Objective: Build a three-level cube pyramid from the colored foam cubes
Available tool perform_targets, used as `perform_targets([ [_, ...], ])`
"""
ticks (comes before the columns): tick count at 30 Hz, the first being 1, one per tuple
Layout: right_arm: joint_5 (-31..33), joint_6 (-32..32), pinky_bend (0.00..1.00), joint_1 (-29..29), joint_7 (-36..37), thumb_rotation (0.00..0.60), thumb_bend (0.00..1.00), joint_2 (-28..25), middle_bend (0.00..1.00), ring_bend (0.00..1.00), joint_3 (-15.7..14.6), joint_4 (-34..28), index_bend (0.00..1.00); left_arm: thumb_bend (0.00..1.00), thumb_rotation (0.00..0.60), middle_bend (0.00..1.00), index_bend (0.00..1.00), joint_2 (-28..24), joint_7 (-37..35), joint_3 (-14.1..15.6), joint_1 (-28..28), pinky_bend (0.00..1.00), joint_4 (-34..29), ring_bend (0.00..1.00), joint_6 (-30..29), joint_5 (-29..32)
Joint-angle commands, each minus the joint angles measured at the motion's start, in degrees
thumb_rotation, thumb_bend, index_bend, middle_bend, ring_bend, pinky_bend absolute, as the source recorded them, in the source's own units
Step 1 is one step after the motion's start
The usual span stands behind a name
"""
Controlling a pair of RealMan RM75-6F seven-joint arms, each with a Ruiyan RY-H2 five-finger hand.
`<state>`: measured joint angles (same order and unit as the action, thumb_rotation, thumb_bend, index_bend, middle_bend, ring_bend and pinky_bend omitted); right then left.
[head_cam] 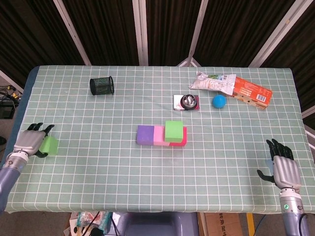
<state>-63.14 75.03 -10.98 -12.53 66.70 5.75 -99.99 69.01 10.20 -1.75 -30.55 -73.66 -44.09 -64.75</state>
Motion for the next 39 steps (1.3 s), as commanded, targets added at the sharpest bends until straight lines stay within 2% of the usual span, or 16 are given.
perform_targets([
  [1,0.01,0.03,0.02,0.06,-0.07,0.600,0.25,-0.06,0.00,0.00,0.02,0.00,0.00,0.33,0.600,0.40,0.00,0.04,-0.82,-0.20,0.26,0.01,-0.37,0.05,-0.72,-0.55],
  [9,-0.10,-0.24,0.02,0.12,0.13,0.600,0.25,-0.21,0.00,0.00,0.21,0.14,0.00,0.33,0.600,0.40,0.00,-1.56,-2.59,-1.50,0.39,0.01,-4.09,0.05,-3.89,-2.74],
  [16,0.45,-1.06,0.02,0.00,0.88,0.600,0.25,-0.31,0.00,0.00,0.70,0.67,0.00,0.33,0.600,0.40,0.00,-3.93,-0.61,-4.64,-2.81,0.01,-9.87,0.05,-3.71,-1.84],
  [20,0.81,-1.61,0.02,-0.01,1.20,0.600,0.25,-0.36,0.00,0.00,0.77,0.71,0.00,0.33,0.600,0.39,0.00,-3.81,3.51,-6.58,-6.13,0.01,-12.90,0.05,-2.21,0.89],
  [26,-0.89,-1.05,0.02,-0.16,0.73,0.600,0.25,-0.19,0.00,0.00,0.65,1.97,0.00,0.33,0.600,0.39,0.00,-0.61,10.55,-8.72,-11.53,0.01,-14.61,0.05,-0.21,8.67],
  [34,-9.74,4.56,0.01,0.18,1.39,0.600,0.25,2.18,0.00,0.00,0.19,8.00,0.00,0.33,0.600,0.39,0.00,4.95,18.91,-8.31,-17.60,0.01,-13.09,0.05,0.37,19.27],
  [39,-10.71,4.97,0.00,0.37,2.47,0.600,0.25,2.79,0.00,0.00,0.24,9.72,0.00,0.33,0.600,0.39,0.00,7.01,21.64,-7.76,-19.86,0.01,-12.63,0.05,-0.27,23.13],
])
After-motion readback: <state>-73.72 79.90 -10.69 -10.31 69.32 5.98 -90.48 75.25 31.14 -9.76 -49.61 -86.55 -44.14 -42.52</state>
